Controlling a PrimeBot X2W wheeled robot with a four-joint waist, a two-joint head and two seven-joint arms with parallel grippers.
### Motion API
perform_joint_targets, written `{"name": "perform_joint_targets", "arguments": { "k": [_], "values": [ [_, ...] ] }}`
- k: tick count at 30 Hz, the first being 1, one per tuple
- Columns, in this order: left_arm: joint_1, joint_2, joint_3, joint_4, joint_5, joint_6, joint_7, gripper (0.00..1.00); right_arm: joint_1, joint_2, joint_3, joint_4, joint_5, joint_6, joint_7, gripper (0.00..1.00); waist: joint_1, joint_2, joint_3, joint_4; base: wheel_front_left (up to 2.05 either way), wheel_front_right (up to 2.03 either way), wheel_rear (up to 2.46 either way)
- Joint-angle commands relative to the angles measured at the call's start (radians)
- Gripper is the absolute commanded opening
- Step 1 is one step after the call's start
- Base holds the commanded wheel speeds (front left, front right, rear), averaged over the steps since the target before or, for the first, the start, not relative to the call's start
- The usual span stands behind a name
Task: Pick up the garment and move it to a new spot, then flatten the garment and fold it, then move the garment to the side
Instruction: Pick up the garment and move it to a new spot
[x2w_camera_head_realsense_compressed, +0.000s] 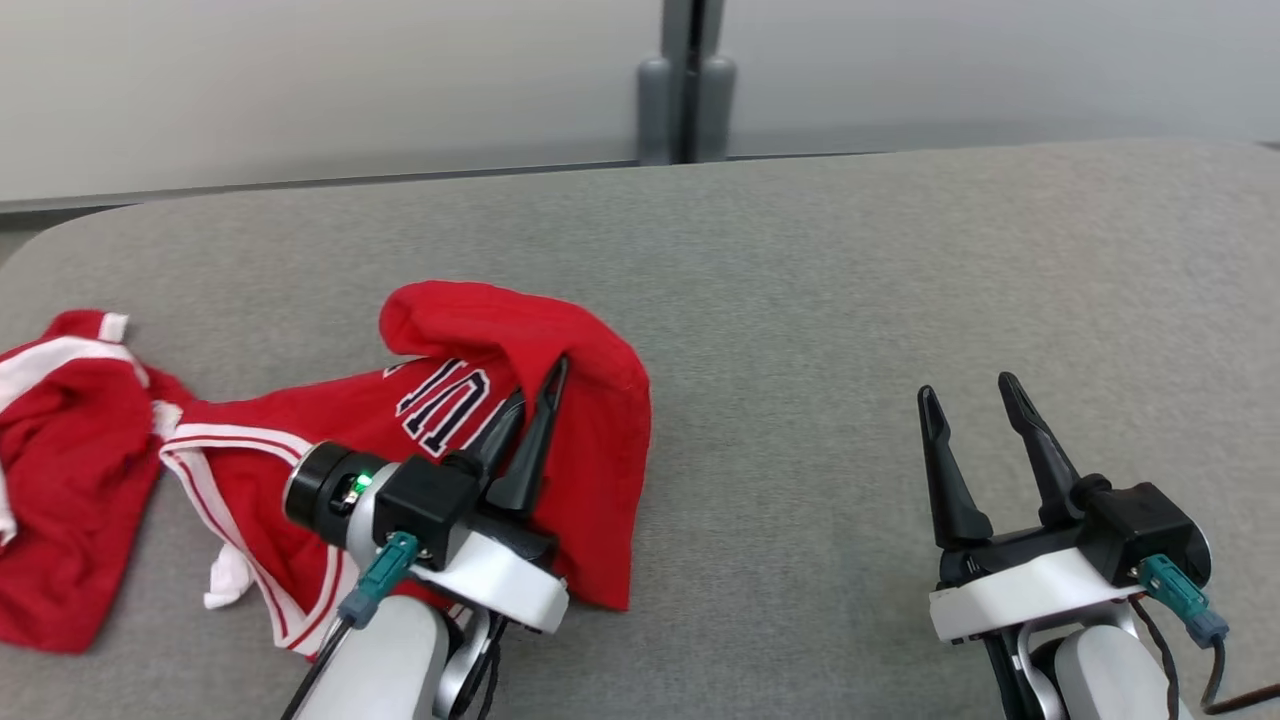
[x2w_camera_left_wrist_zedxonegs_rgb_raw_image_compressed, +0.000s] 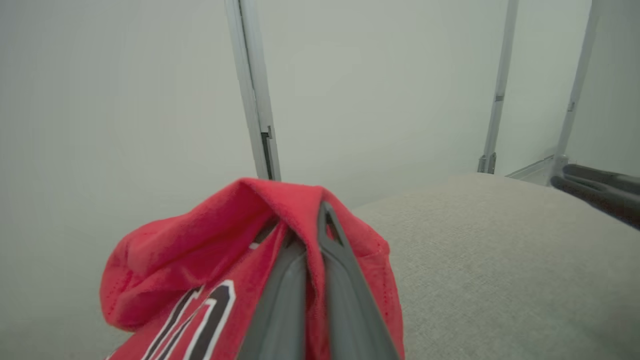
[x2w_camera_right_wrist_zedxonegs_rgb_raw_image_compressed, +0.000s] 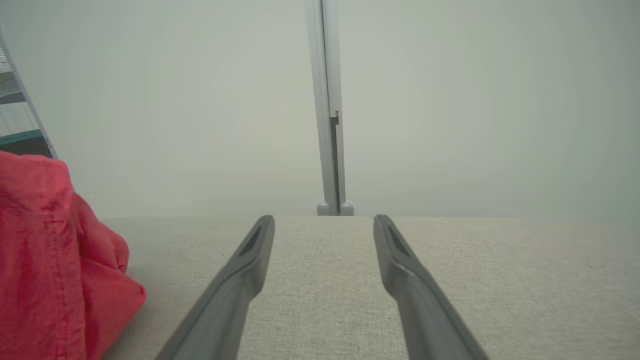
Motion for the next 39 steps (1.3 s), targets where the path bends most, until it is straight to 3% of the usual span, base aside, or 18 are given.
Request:
{"name": "perform_joint_targets", "arguments": {
  "k": [1, 10, 14, 18, 19, 20, 21, 29, 39],
  "values": [
    [-0.021, 0.001, -0.010, 0.004, -0.013, -0.005, -0.004, 0.00, -0.008, 0.000, 0.001, 0.002, 0.000, 0.003, -0.008, 1.00, 0.0000, 0.0000, 0.028, -0.102, 0.00, 0.00, 0.00],
    [-0.172, 0.003, -0.216, 0.054, -0.078, -0.001, -0.008, 0.00, -0.013, 0.006, -0.008, 0.006, 0.019, 0.003, -0.010, 1.00, 0.0000, 0.0000, 0.093, -0.332, 0.00, 0.00, 0.00],
    [-0.200, 0.004, -0.271, 0.118, -0.092, 0.009, 0.011, 0.00, -0.003, 0.008, -0.013, -0.006, 0.037, 0.003, -0.011, 1.00, 0.0000, 0.0000, 0.124, -0.381, 0.00, 0.00, 0.00],
    [-0.215, 0.004, -0.305, 0.195, -0.093, -0.002, 0.048, 0.00, 0.002, 0.009, -0.013, -0.020, 0.060, 0.003, -0.010, 1.00, 0.0000, 0.0000, 0.147, -0.385, 0.00, 0.00, 0.00],
    [-0.215, 0.006, -0.314, 0.216, -0.095, -0.005, 0.062, 0.13, 0.002, 0.008, -0.010, -0.021, 0.064, 0.003, -0.010, 1.00, 0.0000, 0.0000, 0.150, -0.382, 0.00, 0.00, 0.00],
    [-0.217, 0.009, -0.321, 0.231, -0.098, -0.007, 0.070, 0.44, 0.000, 0.008, -0.007, -0.021, 0.065, 0.003, -0.010, 1.00, 0.0000, 0.0000, 0.153, -0.376, 0.00, 0.00, 0.00],
    [-0.224, 0.015, -0.329, 0.246, -0.094, -0.008, 0.083, 1.00, -0.003, 0.009, -0.005, -0.024, 0.070, 0.003, -0.010, 1.00, 0.0000, 0.0000, 0.157, -0.369, 0.00, 0.00, 0.00],
    [-0.226, 0.028, -0.338, 0.257, -0.113, -0.008, 0.029, 1.00, -0.018, 0.008, -0.011, -0.014, 0.059, 0.003, -0.010, 1.00, 0.0000, 0.0000, 0.149, -0.259, 0.00, 0.00, 0.00],
    [-0.145, 0.056, -0.215, 0.168, -0.153, 0.089, -0.026, 1.00, -0.012, 0.008, -0.034, 0.003, 0.012, 0.003, -0.010, 1.00, 0.0000, 0.0000, 0.089, -0.109, 0.00, 0.00, 0.00]
  ]
}}
